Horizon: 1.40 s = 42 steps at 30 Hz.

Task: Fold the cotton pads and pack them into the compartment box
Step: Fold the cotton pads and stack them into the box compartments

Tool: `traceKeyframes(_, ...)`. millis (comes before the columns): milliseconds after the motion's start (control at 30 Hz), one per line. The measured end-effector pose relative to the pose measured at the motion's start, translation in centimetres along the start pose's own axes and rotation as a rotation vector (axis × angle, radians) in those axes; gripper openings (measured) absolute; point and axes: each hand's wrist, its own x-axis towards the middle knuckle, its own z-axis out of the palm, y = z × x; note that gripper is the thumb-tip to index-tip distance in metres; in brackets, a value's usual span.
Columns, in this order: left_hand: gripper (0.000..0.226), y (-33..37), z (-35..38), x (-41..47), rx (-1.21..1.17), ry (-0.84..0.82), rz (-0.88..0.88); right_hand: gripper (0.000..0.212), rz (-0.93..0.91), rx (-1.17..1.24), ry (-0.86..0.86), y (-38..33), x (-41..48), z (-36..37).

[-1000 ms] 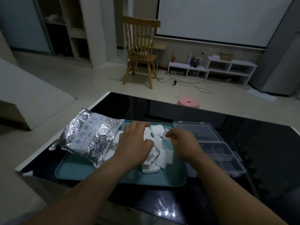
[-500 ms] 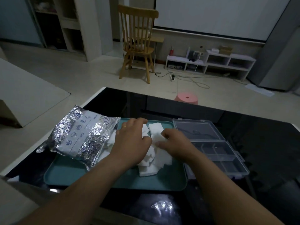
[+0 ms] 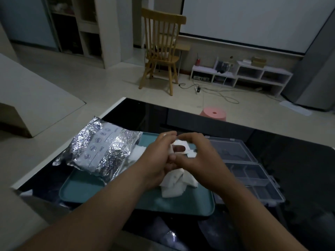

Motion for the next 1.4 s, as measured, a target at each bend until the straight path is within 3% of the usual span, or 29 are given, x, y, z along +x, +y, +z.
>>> traceKeyframes(133, 0.042, 0.3, -0.9, -0.7, -0.107, -0.299, -0.178, 0.045, -0.035, 0.063, -0.112, 0.0, -0.4, 0.0)
traceKeyframes(200, 0.045, 0.1, -0.8, -0.7, -0.108, -0.328, -0.181, 0.04, -0.054, 0.069, -0.067, -0.2, -0.4, 0.3)
traceKeyframes(267, 0.052, -0.1, -1.3, -0.4, -0.121, -0.312, -0.168, 0.038, -0.08, 0.045, -0.034, -0.2, -0.4, 0.1)
traceKeyframes(367, 0.051, -0.3, -1.4, -0.1, -0.081, -0.269, -0.143, 0.035, -0.106, 0.065, -0.12, -0.3, -0.5, -0.4)
traceKeyframes(467, 0.03, 0.4, -1.4, 0.4, -0.156, -0.041, -0.087, 0.023, 0.009, 0.17, 0.04, 0.2, 0.2, -1.5)
traceKeyframes(533, 0.014, 1.0, -2.1, 0.8, -0.198, 0.09, -0.047, 0.014, 0.088, 0.049, 0.188, 1.2, 0.9, -2.8)
traceKeyframes(600, 0.012, 1.2, -2.9, 1.1, -0.196, 0.138, -0.034, 0.009, 0.149, -0.237, 0.103, 2.6, 1.0, -3.4)
traceKeyframes(733, 0.008, 0.5, -2.5, 0.8, -0.068, 0.124, -0.073, 0.035, 0.241, -0.572, -0.273, 4.5, 0.1, -1.1)
traceKeyframes(800, 0.006, 0.4, -1.9, 0.6, -0.022, 0.117, -0.074, 0.06, 0.261, -0.631, -0.342, 4.5, 0.0, 0.0)
traceKeyframes(867, 0.009, 0.3, -1.6, 0.6, 0.0, 0.114, -0.064, 0.072, 0.256, -0.709, -0.372, 4.5, 0.1, 0.7)
traceKeyframes(1067, 0.012, 0.3, -1.9, 0.5, 0.078, 0.127, -0.067, 0.018, 0.222, -0.801, -0.376, 5.2, 0.2, 1.3)
traceKeyframes(1300, 0.011, -0.1, -1.2, 0.1, 0.12, 0.083, -0.094, 0.029, 0.266, -0.683, -0.341, 4.9, -0.1, -0.5)
traceKeyframes(1400, 0.008, -0.4, -0.8, -0.1, 0.135, 0.041, -0.122, 0.034, 0.235, -0.71, -0.165, 4.4, -0.1, -1.4)
